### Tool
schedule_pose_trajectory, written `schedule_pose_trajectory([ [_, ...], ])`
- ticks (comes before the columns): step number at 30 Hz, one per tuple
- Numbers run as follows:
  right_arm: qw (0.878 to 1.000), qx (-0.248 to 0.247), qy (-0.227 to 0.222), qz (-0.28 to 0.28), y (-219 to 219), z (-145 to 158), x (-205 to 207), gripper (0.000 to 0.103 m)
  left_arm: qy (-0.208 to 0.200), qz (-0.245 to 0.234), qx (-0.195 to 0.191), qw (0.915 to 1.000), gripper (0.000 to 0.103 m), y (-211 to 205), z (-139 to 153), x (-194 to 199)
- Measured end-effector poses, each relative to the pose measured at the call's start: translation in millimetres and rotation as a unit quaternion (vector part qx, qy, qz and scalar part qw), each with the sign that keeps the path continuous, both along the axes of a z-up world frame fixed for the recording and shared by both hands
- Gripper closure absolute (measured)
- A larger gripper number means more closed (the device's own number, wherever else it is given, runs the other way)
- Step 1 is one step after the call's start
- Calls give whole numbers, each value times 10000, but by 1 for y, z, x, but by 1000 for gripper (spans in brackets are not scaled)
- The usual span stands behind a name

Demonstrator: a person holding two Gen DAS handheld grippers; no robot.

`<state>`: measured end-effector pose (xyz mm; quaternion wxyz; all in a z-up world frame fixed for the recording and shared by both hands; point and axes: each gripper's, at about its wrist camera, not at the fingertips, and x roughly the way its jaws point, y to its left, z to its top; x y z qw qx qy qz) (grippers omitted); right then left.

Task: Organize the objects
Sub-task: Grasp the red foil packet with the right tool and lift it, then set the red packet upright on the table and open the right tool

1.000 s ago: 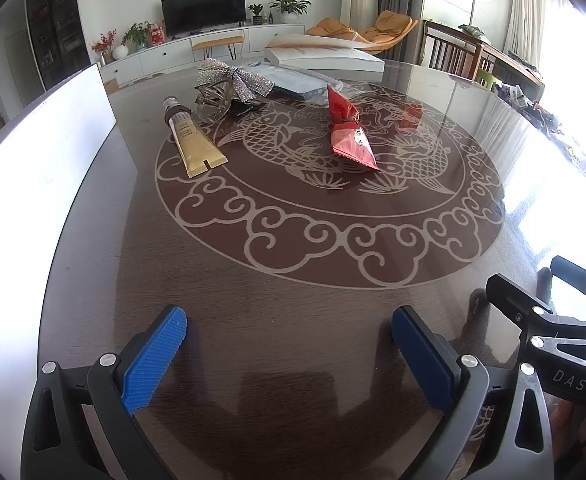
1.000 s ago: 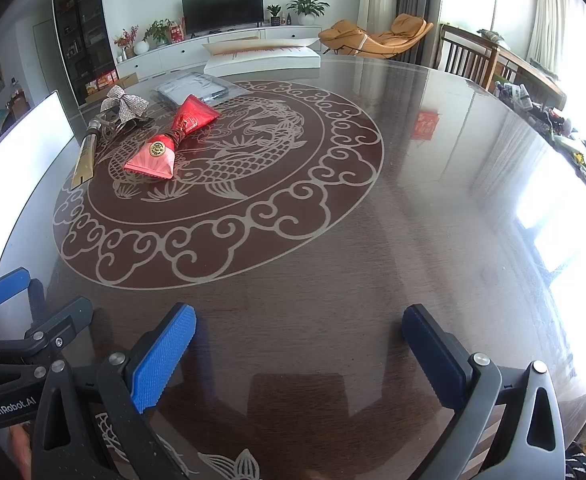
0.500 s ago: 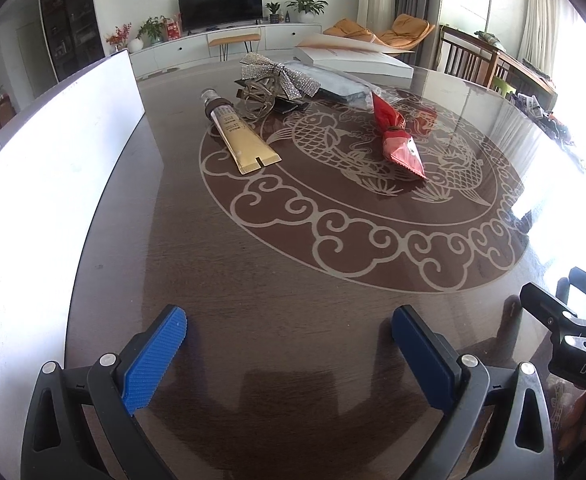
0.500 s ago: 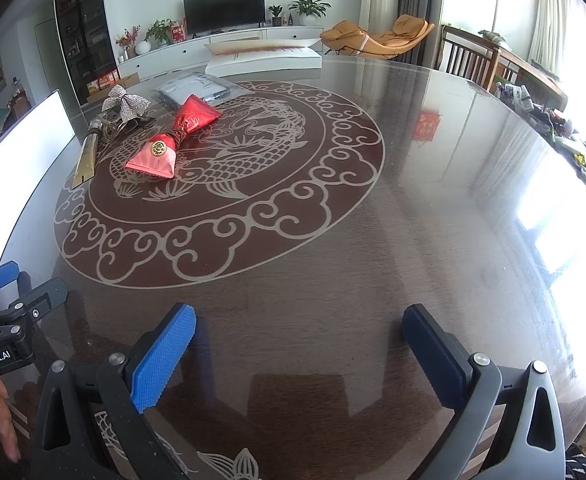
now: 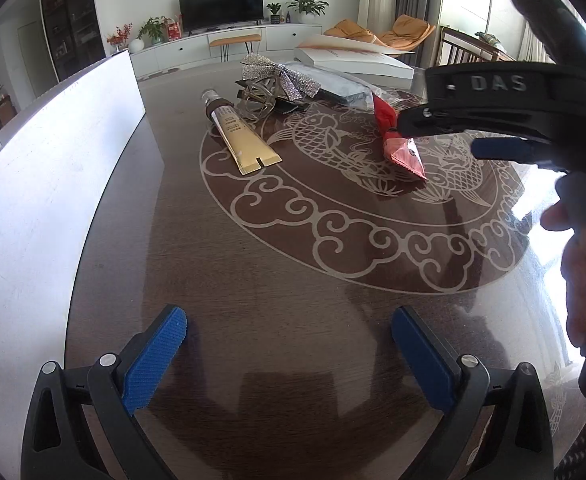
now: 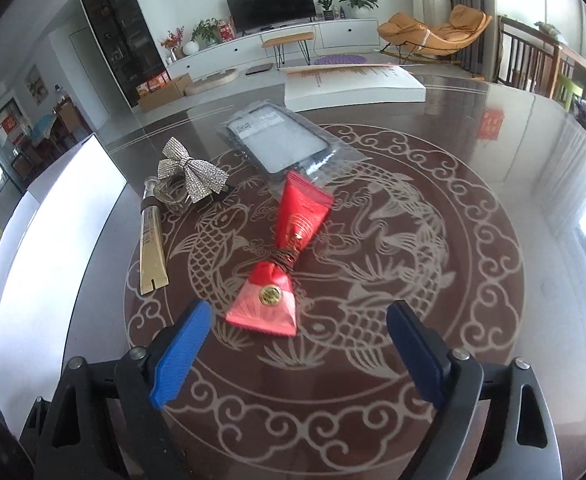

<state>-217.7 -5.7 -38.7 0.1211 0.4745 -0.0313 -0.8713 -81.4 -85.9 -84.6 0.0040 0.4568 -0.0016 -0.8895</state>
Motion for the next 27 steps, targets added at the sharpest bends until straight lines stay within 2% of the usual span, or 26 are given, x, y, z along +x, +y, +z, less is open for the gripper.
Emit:
schedule_pose_trajectory([
  [2,9994,98,-308,74,-15,-11,-22,33,0,0,0,10000,0,0,0,0],
  [3,9990,132,-425,34,-19,-17,-31,42,0,0,0,10000,0,0,0,0],
  [4,9988,160,-451,-56,-18,-21,-36,53,-1,0,0,10000,0,0,0,0],
  [5,9992,228,-303,-162,-17,-20,-37,59,0,0,0,10000,0,0,0,0],
  [6,9991,234,-287,-227,-14,-20,-37,73,1,0,1,10000,0,0,0,0],
  [7,9991,192,-251,-285,-9,-21,-34,77,3,0,1,10000,0,0,0,0],
  [9,9994,117,-145,-283,4,-21,-20,77,1,-1,1,10000,0,0,0,-1],
  [15,9967,575,357,-438,61,-21,48,77,3,0,1,10000,0,0,0,0],
  [21,9935,600,552,-800,110,-21,91,75,1,-1,-6,10000,0,0,0,-1],
  [23,9934,519,531,-877,116,-21,93,66,3,-1,-5,10000,0,0,0,0],
  [25,9931,507,490,-935,118,-22,93,33,2,-1,-5,10000,0,1,0,-1],
  [27,9928,531,446,-976,120,-23,92,26,1,-1,-6,10000,0,1,0,-1],
])
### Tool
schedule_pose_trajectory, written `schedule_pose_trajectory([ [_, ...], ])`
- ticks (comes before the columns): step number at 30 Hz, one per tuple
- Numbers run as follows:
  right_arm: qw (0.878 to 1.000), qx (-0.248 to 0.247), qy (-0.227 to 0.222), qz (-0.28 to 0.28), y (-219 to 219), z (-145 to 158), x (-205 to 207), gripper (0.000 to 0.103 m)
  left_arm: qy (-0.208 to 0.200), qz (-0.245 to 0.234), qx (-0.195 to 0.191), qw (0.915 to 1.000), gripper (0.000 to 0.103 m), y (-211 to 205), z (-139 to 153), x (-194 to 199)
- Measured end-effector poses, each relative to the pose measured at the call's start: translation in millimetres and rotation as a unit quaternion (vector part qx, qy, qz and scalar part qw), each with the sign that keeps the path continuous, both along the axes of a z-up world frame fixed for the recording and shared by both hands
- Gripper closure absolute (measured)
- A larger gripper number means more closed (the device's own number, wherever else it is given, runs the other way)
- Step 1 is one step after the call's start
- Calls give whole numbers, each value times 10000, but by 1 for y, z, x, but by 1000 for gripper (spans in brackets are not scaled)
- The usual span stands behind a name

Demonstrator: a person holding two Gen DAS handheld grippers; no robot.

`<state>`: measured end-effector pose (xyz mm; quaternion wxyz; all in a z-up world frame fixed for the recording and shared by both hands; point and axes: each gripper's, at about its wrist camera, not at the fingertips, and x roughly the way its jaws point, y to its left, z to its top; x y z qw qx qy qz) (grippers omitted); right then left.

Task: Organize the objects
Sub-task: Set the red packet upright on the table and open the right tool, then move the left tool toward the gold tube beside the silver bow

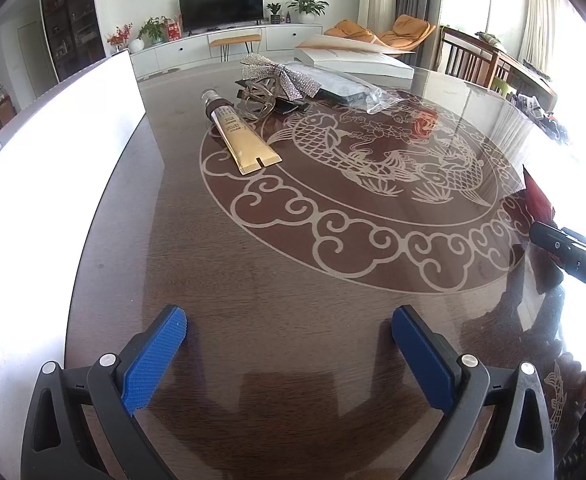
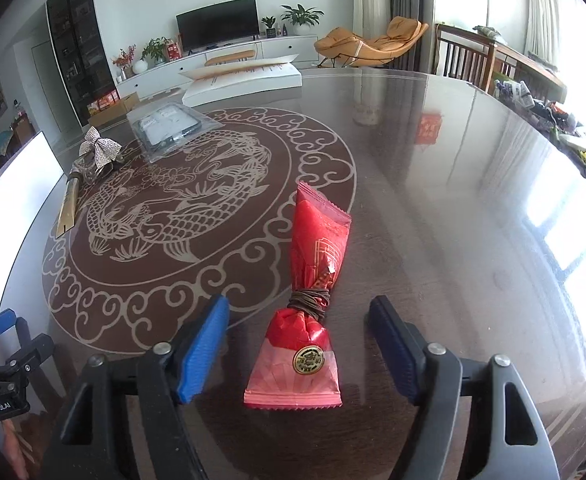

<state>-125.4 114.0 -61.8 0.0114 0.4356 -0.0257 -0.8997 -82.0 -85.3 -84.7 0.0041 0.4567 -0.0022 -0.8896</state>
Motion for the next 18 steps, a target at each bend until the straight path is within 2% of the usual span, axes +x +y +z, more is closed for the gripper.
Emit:
schedule_pose_trajectory([
  [2,10000,22,-25,-5,-1,-1,-1,24,0,0,0,10000,0,0,0,0],
  [6,9997,209,-122,69,-8,-4,-4,14,0,0,0,10000,0,0,0,0],
  [18,9993,320,-185,10,-9,-7,-5,9,1,-1,1,10000,0,0,0,0],
])
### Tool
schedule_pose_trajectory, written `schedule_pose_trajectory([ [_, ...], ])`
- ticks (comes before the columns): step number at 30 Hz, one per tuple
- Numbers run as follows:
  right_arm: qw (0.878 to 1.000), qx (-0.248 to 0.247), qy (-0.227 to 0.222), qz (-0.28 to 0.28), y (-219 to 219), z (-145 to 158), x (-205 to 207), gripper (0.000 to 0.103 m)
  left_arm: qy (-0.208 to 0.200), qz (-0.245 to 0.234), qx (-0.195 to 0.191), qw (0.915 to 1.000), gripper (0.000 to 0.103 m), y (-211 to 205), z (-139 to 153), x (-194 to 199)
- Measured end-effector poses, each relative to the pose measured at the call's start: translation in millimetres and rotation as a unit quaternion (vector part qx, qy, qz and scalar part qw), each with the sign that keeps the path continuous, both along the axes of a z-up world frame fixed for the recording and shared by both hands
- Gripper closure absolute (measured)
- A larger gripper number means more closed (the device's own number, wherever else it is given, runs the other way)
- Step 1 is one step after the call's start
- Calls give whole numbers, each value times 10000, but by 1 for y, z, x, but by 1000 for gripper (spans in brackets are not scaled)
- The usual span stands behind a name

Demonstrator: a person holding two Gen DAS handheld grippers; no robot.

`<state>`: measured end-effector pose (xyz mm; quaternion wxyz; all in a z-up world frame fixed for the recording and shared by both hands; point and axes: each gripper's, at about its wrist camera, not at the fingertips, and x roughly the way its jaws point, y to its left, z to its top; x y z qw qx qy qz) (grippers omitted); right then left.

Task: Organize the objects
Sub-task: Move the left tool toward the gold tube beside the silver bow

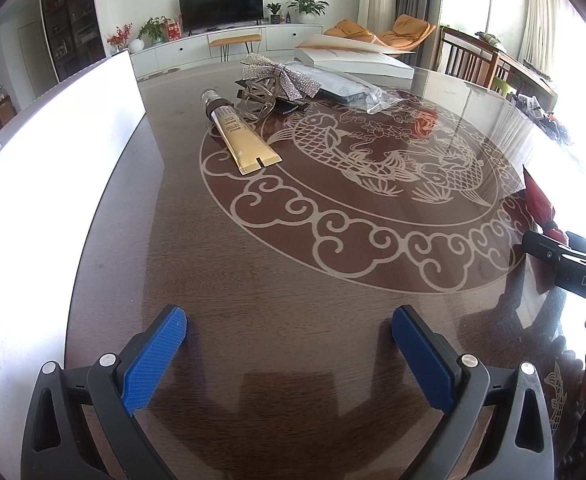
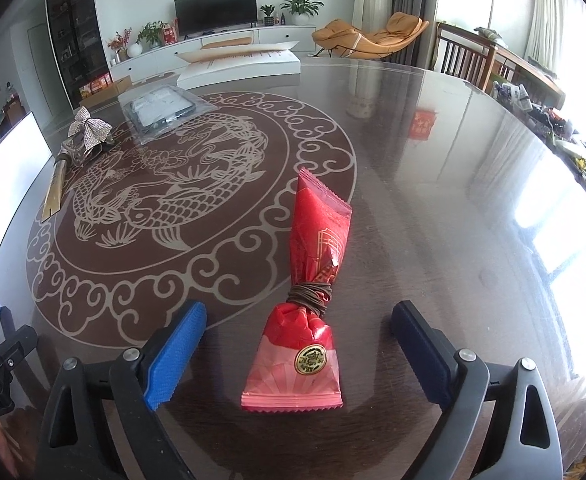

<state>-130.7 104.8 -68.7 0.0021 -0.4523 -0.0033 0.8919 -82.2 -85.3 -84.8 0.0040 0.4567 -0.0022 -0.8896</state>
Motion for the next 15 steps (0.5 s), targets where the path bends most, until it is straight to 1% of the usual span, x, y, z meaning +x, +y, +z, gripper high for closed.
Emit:
schedule_pose_trajectory([
  [7,10000,-1,-1,-2,0,0,0,8,-21,12,3,10000,0,0,0,-1],
  [8,10000,3,-2,-2,0,0,0,8,-52,17,7,10000,0,0,0,-2],
  [10,10000,1,-2,-2,0,0,0,8,-257,73,20,9996,0,-1,2,-7],
  [11,10000,0,-2,-1,0,0,0,8,-370,114,68,9992,0,-1,3,-9],
  [12,10000,1,-3,0,0,0,0,7,-421,139,221,9988,0,-2,5,-11],
  [14,10000,0,-2,-3,-1,0,0,7,-344,148,533,9979,0,-4,13,-12],
  [15,10000,0,-2,-3,-1,0,0,7,-292,142,577,9978,0,-2,17,-12],
])
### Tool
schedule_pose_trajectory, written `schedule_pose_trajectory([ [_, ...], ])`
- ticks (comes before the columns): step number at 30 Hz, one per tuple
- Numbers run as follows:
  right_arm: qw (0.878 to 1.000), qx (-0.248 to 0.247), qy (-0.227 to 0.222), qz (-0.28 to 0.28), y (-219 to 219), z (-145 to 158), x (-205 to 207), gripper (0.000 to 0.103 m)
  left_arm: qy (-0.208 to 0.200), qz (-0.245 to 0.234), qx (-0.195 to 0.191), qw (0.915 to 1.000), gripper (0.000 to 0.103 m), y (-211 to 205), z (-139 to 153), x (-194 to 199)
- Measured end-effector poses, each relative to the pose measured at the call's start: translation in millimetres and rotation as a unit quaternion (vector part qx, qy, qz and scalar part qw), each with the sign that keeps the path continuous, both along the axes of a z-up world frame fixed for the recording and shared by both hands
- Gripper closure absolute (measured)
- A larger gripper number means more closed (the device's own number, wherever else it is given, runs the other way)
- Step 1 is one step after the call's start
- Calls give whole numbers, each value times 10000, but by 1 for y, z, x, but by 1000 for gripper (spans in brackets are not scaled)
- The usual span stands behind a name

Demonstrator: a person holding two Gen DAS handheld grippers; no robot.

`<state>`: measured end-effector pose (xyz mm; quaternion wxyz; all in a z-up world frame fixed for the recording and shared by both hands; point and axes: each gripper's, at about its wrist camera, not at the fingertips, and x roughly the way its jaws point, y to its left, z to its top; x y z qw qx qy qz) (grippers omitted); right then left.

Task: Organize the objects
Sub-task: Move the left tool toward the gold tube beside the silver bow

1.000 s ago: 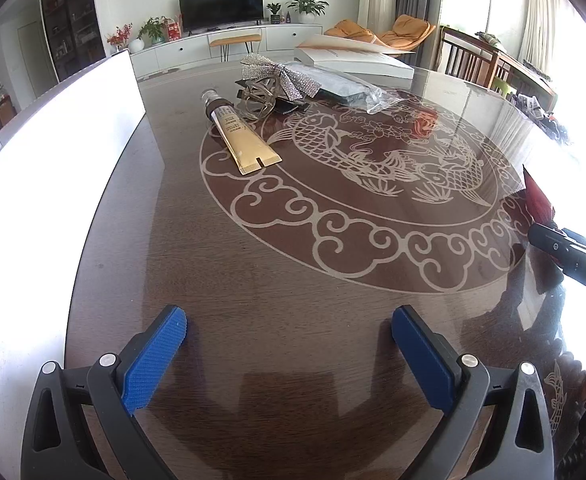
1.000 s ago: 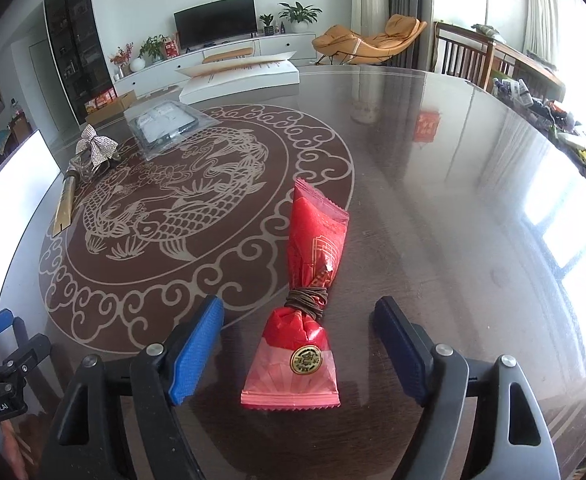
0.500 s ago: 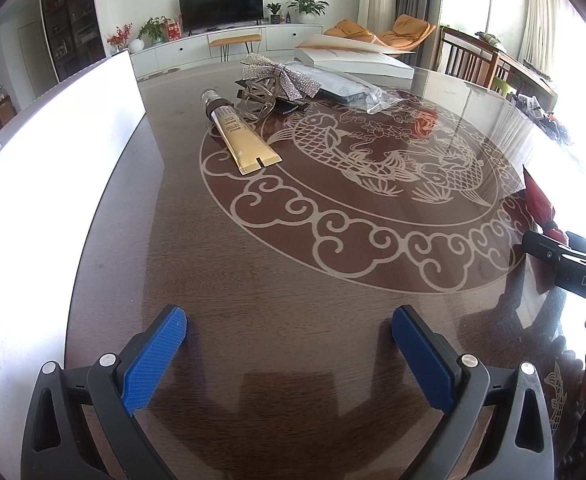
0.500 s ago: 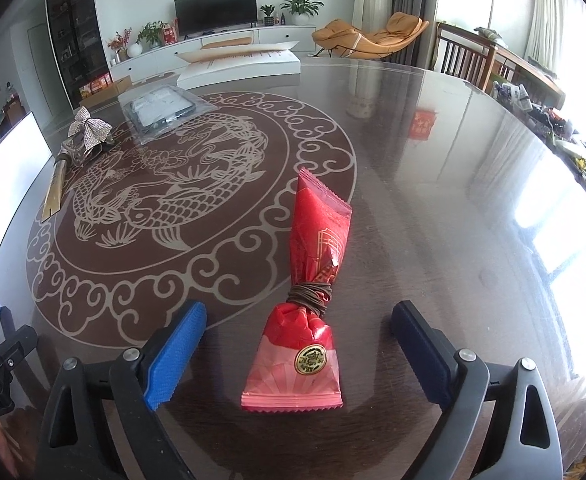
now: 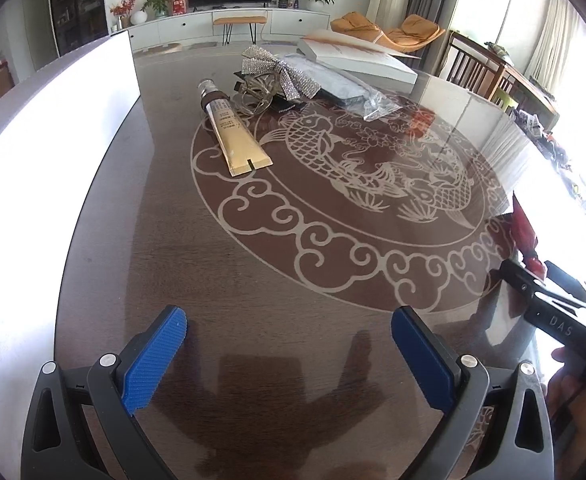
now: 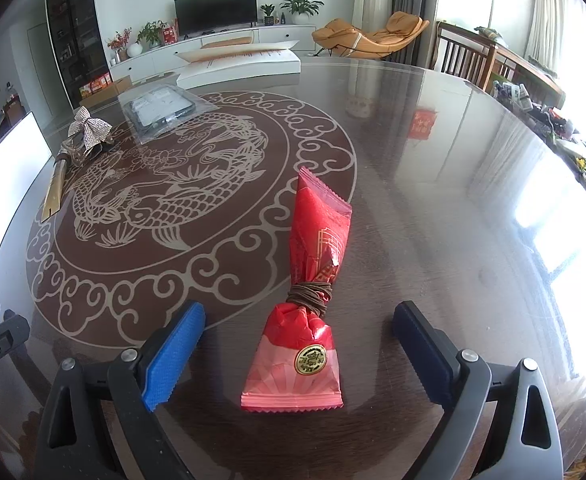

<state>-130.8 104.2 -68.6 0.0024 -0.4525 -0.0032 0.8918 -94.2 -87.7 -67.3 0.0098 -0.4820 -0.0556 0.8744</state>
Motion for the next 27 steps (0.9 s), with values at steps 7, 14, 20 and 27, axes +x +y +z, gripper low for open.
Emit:
schedule_pose_trajectory([
  [7,10000,-2,0,-1,0,0,0,7,255,21,24,9997,0,5,26,-18],
  [14,10000,-8,2,0,0,0,0,6,370,220,82,9990,0,-7,42,-36],
  [20,10000,-43,10,21,-1,0,2,5,266,457,218,9984,0,-21,38,-55],
  [27,10000,-48,5,37,-3,-1,1,5,63,701,360,9969,0,-32,16,-81],
])
